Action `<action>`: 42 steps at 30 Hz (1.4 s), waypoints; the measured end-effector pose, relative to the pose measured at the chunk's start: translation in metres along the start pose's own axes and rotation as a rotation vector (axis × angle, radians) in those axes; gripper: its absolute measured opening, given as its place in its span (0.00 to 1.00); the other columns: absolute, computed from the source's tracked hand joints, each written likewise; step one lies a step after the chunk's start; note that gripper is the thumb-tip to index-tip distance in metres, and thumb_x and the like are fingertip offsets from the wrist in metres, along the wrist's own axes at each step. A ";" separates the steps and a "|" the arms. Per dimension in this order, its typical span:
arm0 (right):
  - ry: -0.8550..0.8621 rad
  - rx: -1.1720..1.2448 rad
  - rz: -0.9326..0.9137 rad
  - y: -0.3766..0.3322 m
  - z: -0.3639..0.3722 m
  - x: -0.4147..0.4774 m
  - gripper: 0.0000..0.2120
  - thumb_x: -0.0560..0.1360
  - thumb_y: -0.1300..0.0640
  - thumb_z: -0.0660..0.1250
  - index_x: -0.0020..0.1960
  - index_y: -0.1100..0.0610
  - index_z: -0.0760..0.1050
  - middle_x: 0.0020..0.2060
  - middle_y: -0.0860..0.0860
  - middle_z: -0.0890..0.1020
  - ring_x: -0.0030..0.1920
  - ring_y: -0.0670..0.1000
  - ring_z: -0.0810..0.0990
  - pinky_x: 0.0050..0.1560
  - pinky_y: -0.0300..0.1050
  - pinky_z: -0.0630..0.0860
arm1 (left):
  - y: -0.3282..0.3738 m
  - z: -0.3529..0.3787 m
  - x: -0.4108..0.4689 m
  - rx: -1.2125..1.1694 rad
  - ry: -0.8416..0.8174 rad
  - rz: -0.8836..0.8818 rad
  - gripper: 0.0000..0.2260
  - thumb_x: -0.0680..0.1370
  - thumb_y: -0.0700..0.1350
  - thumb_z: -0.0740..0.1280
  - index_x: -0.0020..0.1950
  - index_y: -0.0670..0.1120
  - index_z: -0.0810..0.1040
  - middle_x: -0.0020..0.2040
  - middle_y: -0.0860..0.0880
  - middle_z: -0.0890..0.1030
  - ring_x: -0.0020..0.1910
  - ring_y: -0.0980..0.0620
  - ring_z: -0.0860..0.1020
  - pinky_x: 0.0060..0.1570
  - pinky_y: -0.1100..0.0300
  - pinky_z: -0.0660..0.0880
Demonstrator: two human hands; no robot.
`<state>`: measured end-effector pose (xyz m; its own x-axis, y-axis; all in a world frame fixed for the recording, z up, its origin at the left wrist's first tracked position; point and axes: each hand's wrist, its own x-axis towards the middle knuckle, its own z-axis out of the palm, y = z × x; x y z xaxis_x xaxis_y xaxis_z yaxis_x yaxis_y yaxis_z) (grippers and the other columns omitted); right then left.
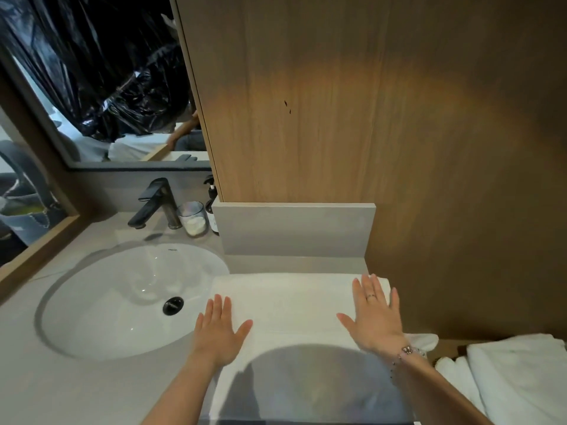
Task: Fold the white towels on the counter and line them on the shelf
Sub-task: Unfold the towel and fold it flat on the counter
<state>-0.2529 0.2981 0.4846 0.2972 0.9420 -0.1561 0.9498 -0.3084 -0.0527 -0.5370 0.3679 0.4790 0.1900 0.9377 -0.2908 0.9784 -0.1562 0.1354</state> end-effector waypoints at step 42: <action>0.107 -0.025 -0.050 -0.031 -0.050 -0.060 0.17 0.70 0.54 0.66 0.58 0.51 0.71 0.54 0.49 0.77 0.55 0.52 0.76 0.54 0.45 0.69 | 0.002 -0.036 -0.045 0.046 0.245 0.097 0.13 0.72 0.41 0.62 0.56 0.50 0.76 0.54 0.50 0.76 0.52 0.48 0.77 0.43 0.60 0.66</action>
<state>-0.2957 0.2574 0.5450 0.2565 0.9654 -0.0473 0.9655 -0.2581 -0.0333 -0.5465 0.3369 0.5264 0.2635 0.9638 -0.0401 0.9602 -0.2581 0.1064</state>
